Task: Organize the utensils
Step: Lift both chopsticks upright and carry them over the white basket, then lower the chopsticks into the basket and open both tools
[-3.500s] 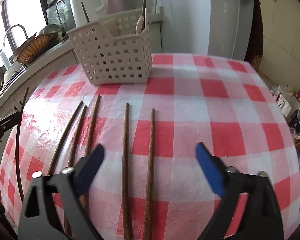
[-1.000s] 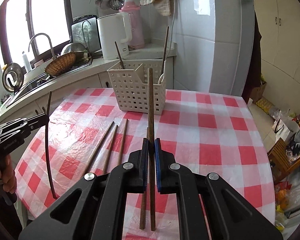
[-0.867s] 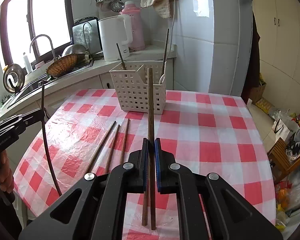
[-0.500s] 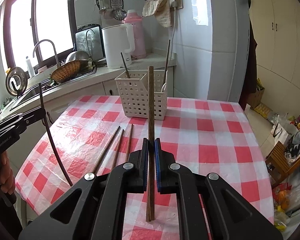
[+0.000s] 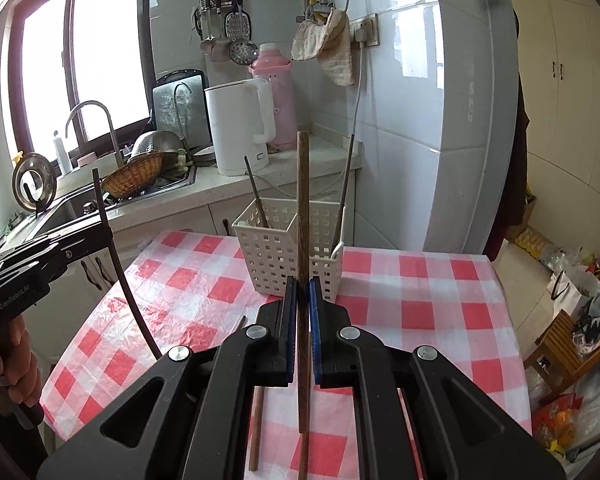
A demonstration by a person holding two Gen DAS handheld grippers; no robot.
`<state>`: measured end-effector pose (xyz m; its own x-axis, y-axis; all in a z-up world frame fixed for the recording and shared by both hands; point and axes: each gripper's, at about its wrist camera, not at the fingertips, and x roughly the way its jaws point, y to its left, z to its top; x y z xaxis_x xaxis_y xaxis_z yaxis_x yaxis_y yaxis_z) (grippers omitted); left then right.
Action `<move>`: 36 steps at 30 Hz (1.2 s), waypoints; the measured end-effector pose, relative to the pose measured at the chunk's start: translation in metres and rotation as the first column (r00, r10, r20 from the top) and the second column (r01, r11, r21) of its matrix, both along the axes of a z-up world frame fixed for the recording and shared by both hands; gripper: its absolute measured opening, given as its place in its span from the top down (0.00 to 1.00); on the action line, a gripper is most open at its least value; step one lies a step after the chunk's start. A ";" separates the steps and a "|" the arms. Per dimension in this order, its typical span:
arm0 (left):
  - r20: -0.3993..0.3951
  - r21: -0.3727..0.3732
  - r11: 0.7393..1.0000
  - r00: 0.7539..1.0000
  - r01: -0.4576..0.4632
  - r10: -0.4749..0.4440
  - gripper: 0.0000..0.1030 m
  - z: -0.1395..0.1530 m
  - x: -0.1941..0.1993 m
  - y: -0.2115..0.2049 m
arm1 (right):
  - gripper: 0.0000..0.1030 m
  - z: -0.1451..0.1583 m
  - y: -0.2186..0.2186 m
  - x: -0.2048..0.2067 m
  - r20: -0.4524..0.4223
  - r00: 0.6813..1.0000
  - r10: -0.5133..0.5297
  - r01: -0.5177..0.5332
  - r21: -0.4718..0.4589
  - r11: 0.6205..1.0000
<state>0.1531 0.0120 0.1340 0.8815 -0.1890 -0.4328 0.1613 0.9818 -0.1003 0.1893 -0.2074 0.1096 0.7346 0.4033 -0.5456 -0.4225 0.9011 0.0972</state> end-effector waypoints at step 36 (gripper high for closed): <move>0.090 -0.027 0.996 0.992 -0.089 0.091 0.95 0.050 0.226 0.003 | 0.93 0.033 0.061 0.196 0.057 0.995 -0.078 0.076 0.044 0.996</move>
<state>0.3791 0.0145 0.1843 0.9308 -0.1165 -0.3464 0.0823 0.9903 -0.1120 0.3851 -0.1468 0.1428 0.7946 0.3660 -0.4844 -0.3583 0.9268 0.1126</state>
